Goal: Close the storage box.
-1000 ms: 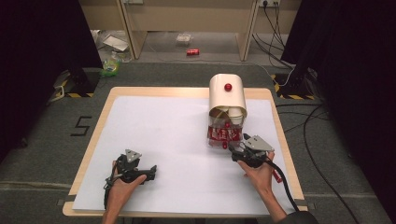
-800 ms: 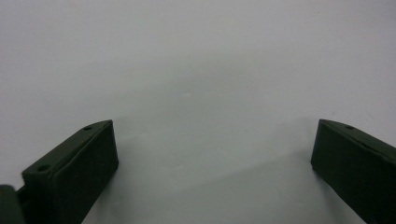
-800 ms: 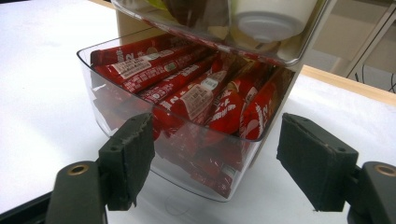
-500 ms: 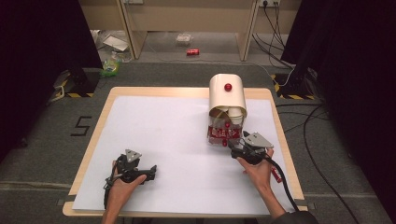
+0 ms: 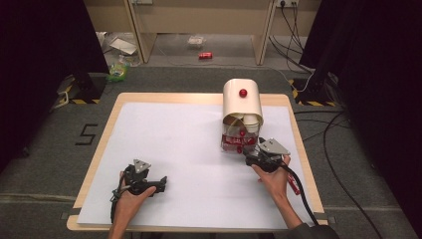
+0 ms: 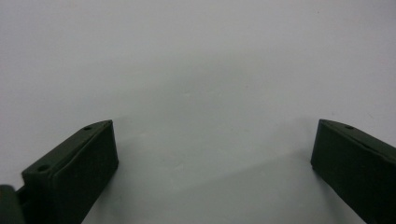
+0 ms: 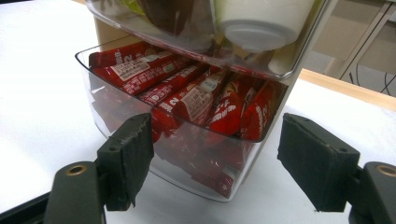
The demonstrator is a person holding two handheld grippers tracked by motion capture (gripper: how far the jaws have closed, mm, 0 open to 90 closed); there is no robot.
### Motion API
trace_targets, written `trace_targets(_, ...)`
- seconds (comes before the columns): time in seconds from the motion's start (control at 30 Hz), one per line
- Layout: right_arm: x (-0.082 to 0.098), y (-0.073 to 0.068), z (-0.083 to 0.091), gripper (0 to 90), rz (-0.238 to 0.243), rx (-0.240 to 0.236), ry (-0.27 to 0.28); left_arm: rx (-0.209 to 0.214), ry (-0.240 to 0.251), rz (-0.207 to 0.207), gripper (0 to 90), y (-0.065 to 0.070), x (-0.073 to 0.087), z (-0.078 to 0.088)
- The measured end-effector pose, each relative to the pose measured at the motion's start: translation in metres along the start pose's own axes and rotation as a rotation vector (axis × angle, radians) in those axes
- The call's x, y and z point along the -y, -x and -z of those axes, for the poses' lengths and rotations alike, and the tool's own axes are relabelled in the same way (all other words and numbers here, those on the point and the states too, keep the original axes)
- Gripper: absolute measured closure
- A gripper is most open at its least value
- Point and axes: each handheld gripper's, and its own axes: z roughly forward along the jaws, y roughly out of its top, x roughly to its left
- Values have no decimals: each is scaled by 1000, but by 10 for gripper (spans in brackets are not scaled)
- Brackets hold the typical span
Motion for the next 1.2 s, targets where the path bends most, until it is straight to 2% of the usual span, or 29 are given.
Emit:
trace_targets(0.53, -2, 5, -9, 269, -29, 3, 2, 1, 0, 1, 0, 0, 0, 0)
trace_targets(0.8, -2, 6, -15, 251, -29, 0, -14, 1, 1, 1, 0, 0, 0, 0)
trace_targets(1.2, -4, 6, -15, 254, -26, -3, -22, 2, 1, 1, 0, 0, 0, 0)
